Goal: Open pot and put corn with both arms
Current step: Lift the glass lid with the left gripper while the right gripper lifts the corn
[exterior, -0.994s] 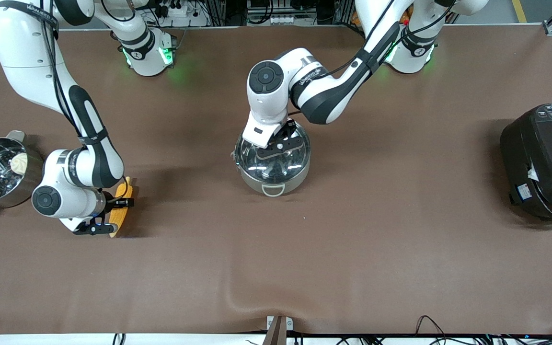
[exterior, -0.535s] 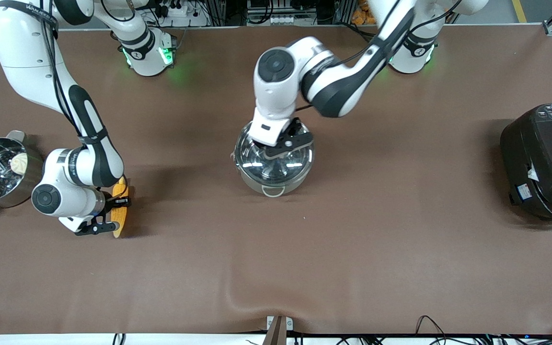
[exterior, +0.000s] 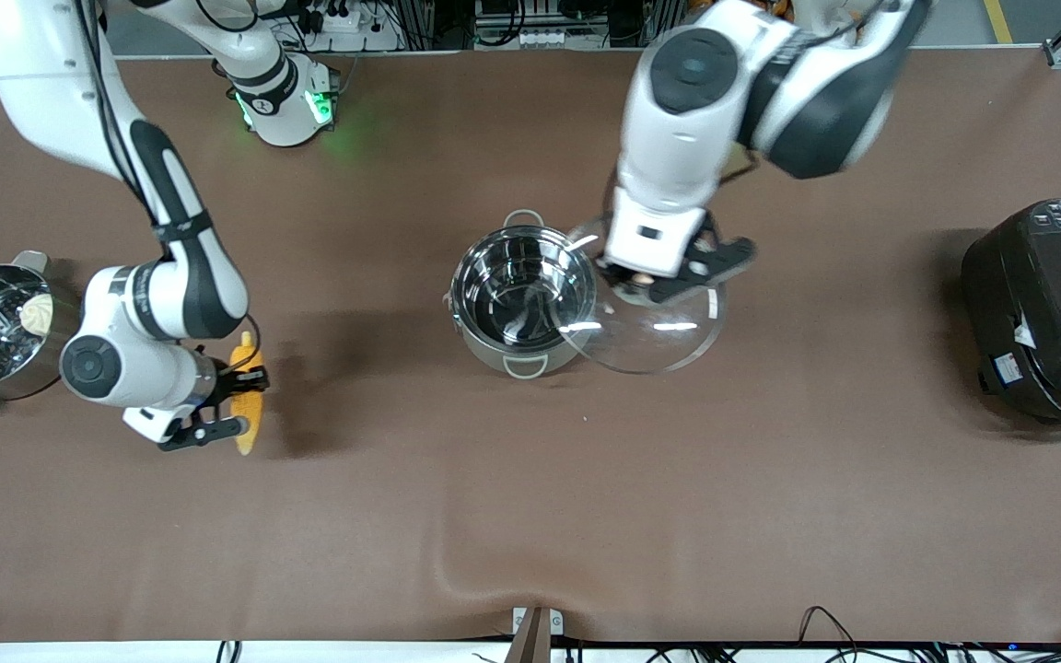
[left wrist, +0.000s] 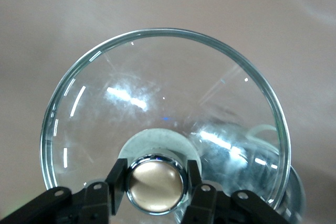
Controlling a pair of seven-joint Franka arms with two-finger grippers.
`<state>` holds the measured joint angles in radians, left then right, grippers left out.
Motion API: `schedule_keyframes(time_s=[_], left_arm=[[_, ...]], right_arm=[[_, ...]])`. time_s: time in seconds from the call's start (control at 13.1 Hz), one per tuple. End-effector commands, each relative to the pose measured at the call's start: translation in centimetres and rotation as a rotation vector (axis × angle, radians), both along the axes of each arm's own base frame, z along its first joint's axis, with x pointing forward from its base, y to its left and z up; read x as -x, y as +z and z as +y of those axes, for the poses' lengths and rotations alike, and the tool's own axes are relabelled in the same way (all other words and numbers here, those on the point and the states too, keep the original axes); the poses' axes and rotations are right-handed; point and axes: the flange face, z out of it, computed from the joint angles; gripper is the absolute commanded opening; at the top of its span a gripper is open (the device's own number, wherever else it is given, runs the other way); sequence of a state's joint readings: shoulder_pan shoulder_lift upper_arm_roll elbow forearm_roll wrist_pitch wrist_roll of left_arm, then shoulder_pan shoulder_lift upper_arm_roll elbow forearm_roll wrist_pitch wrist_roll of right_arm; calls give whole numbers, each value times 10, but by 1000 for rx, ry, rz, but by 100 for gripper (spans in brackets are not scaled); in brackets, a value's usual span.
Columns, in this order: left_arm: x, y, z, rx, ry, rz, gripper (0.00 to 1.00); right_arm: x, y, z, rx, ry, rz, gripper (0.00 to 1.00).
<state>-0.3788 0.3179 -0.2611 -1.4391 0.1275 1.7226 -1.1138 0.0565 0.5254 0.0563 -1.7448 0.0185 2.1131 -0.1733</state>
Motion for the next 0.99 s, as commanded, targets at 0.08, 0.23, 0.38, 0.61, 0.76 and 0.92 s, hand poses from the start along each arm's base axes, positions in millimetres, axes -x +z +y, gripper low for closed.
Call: schedule_keyframes(time_s=[0.08, 0.23, 0.38, 0.61, 0.76, 0.92], left_arm=[[-19, -24, 70, -40, 81, 30, 0], [-26, -55, 107, -50, 111, 52, 0], [-25, -93, 148, -39, 112, 32, 0], [-14, -151, 178, -21, 119, 26, 0], [-7, -180, 206, -15, 118, 28, 0], [-1, -201, 224, -4, 125, 16, 0]], right_arm=[[15, 33, 73, -49, 20, -20, 0], [20, 49, 119, -78, 14, -36, 0], [30, 60, 165, -105, 28, -43, 0], [51, 74, 232, -118, 122, -63, 0], [70, 81, 277, -114, 186, -81, 0], [88, 88, 310, -100, 232, -72, 0]])
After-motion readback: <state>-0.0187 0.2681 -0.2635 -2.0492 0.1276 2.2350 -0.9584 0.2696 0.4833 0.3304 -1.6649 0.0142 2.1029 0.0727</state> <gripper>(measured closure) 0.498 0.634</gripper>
